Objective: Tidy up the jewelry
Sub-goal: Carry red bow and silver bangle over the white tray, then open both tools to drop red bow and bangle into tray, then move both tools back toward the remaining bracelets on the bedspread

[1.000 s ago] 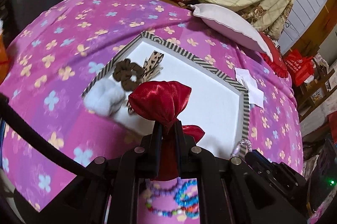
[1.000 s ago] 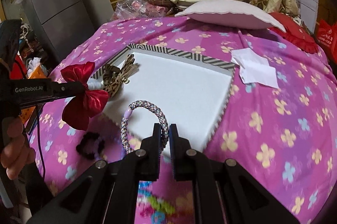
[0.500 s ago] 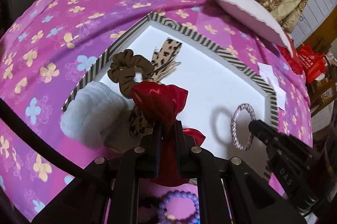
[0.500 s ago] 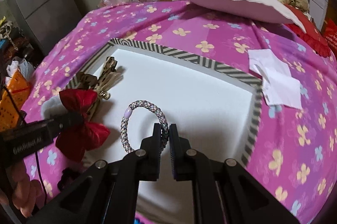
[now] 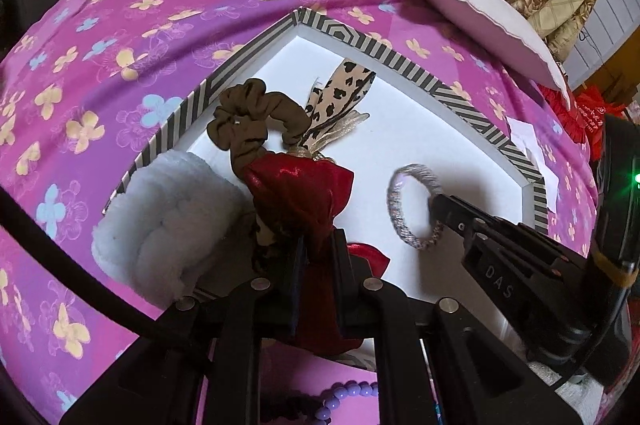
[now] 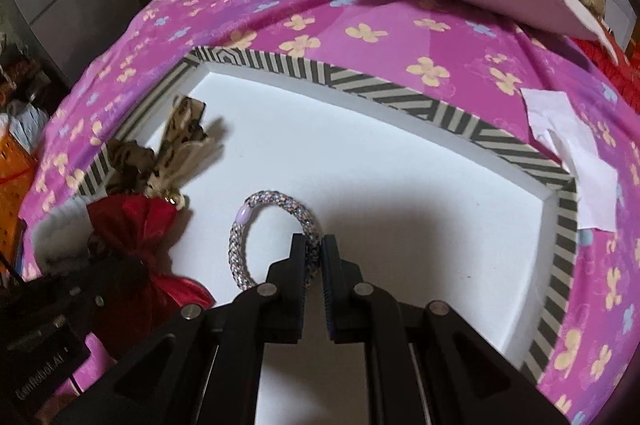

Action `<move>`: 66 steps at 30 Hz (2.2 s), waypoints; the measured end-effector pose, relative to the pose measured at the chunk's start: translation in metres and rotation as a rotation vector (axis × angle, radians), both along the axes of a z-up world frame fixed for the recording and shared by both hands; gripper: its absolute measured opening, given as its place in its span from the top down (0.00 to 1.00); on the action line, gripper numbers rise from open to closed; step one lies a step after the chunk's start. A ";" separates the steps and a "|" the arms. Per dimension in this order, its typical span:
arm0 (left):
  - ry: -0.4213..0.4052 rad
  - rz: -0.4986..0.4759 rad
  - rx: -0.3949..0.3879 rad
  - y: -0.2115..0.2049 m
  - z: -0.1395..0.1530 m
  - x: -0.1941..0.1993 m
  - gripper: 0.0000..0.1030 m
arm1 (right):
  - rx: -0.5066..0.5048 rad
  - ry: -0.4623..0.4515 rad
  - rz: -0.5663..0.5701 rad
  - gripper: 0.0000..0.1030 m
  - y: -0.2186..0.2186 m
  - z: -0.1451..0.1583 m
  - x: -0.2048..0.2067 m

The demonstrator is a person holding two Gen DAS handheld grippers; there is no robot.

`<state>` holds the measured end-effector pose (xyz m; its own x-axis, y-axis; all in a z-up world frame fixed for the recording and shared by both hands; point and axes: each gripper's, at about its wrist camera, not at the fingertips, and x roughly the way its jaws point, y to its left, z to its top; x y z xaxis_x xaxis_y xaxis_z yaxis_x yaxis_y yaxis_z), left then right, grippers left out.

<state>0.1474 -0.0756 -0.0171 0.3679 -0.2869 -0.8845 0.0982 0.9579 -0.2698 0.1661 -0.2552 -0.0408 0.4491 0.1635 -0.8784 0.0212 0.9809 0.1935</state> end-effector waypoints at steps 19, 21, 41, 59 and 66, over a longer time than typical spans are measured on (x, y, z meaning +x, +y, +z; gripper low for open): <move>-0.084 0.002 0.001 0.032 0.045 -0.098 0.46 | 0.155 -0.174 -0.099 0.58 -0.046 0.074 -0.179; -0.089 0.008 0.006 0.036 0.047 -0.112 0.46 | 0.159 -0.177 -0.112 0.57 -0.048 0.073 -0.195; -0.172 0.015 0.096 0.049 0.066 -0.179 0.46 | 0.102 -0.153 -0.109 0.49 -0.042 0.064 -0.281; -0.212 -0.002 0.131 0.053 0.068 -0.197 0.46 | 0.077 -0.139 -0.103 0.43 -0.036 0.062 -0.291; -0.146 0.017 0.052 0.073 0.061 -0.192 0.46 | 0.064 -0.131 -0.095 0.43 -0.032 0.060 -0.295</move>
